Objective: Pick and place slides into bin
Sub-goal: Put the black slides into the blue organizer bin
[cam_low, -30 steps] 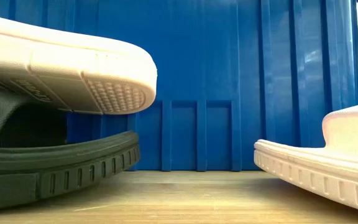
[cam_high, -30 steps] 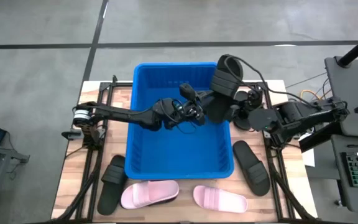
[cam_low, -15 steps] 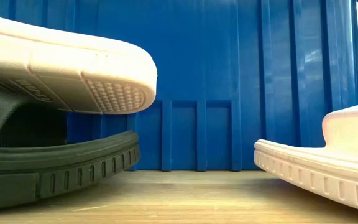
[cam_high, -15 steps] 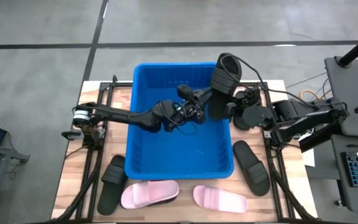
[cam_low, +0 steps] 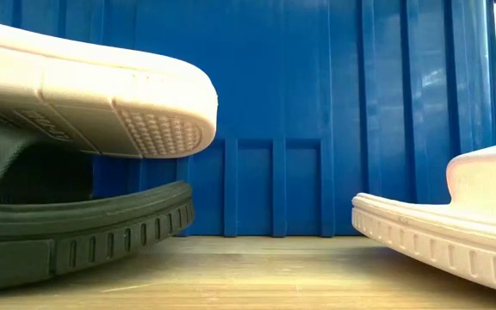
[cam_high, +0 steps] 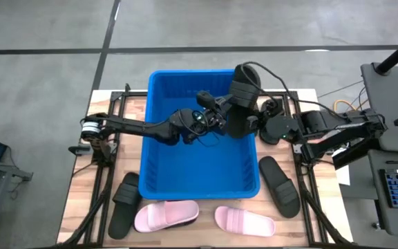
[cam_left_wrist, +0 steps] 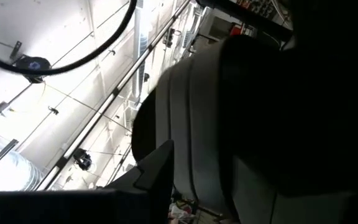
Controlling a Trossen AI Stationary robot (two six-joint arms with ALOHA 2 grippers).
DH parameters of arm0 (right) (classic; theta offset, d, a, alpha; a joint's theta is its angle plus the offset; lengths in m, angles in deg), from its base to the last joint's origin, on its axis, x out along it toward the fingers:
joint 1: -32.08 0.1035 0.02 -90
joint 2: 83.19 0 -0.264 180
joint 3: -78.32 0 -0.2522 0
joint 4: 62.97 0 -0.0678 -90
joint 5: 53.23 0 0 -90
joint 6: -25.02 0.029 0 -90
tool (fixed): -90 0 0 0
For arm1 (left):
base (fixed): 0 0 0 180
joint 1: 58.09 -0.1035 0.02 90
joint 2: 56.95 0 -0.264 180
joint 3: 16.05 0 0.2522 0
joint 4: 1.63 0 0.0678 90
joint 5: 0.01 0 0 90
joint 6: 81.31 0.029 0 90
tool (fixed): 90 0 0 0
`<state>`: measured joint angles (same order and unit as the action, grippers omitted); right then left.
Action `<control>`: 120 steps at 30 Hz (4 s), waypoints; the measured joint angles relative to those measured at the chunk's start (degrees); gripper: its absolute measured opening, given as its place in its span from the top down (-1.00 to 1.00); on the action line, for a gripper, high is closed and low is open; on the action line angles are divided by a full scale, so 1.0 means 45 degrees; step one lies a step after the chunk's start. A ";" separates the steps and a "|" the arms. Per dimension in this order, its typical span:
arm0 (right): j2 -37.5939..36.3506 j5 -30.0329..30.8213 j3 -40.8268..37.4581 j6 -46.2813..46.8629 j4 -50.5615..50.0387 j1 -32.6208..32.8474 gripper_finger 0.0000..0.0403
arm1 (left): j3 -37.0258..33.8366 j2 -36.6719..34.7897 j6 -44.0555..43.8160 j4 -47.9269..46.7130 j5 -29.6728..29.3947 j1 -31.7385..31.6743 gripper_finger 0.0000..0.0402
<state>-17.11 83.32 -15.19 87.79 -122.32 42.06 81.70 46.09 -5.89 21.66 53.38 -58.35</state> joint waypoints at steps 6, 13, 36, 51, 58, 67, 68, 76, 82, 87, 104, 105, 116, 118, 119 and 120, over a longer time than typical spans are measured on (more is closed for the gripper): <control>0.0269 -0.0515 0.0000 -0.0243 0.0688 0.0001 0.63 | -0.0005 0.0000 0.0000 -0.0002 0.0013 -0.0095 0.38; 0.0337 -0.0675 0.0000 -0.0383 0.0924 -0.0005 0.63 | -0.0005 0.0000 -0.0006 0.0075 -0.0076 -0.0190 0.43; -0.1038 -0.0584 0.0212 -0.4477 0.0122 -0.0610 0.24 | -0.0005 -0.0005 -0.1629 -0.0654 -0.3156 -0.0312 0.99; -0.2958 0.0707 0.0481 -0.4515 -0.0868 -0.0843 0.23 | -0.0005 -0.0005 -0.6829 -0.6197 -0.2762 -0.1472 1.00; -0.2923 0.0811 0.0471 -0.4860 -0.0863 -0.0841 0.26 | -0.0192 0.0005 -0.8636 -0.6776 -0.0927 -0.2070 1.00; -0.2728 0.1235 0.0461 -0.5071 -0.0840 -0.0841 0.32 | -0.0139 0.1750 -0.8586 -0.7018 -0.0676 -0.2255 1.00; -0.2728 0.1286 0.0461 -0.5069 -0.0829 -0.0841 0.33 | -0.0038 0.2024 -0.8585 -0.6954 -0.0858 -0.2255 1.00; -0.2750 0.1344 0.0461 -0.5066 -0.0788 -0.0841 0.37 | 0.0779 0.3436 -0.8670 -0.6881 -0.1646 -0.2540 1.00; -0.2728 0.1350 0.0461 -0.5066 -0.0776 -0.0841 0.36 | 0.1725 0.4136 -0.8636 -0.6974 -0.1601 -0.2734 1.00; -0.2728 0.1479 0.0461 -0.5066 -0.0765 -0.0841 0.37 | 0.2305 0.4794 -0.8587 -0.7043 -0.1544 -0.2935 1.00; -0.2549 0.1705 0.0457 -0.5061 -0.0756 -0.0843 0.41 | 0.2254 0.5785 -0.9082 -0.7125 -0.1193 -0.3037 1.00; -0.2526 0.1705 0.0457 -0.5061 -0.0748 -0.0841 0.41 | 0.2254 0.5785 -0.9390 -0.7213 -0.1165 -0.3042 1.00; -0.2340 0.1709 0.0457 -0.5061 -0.0703 -0.0855 0.44 | 0.2261 0.5741 -1.1360 -0.8328 -0.1309 -0.3110 1.00; -0.2329 0.1719 0.0457 -0.5061 -0.0708 -0.0850 0.44 | 0.2413 0.5741 -1.1356 -0.8274 -0.1288 -0.3115 1.00; -0.2333 0.1723 0.0457 -0.5061 -0.0703 -0.0847 0.44 | 0.2505 0.5741 -1.1361 -0.8251 -0.1259 -0.3115 1.00; -0.2339 0.1752 0.0457 -0.5061 -0.0698 -0.0843 0.44 | 0.2624 0.5745 -1.1364 -0.8248 -0.1233 -0.3118 1.00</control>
<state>-27.64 91.20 -13.14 65.01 -125.46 38.27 93.51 71.95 -57.03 -15.46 47.83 -72.38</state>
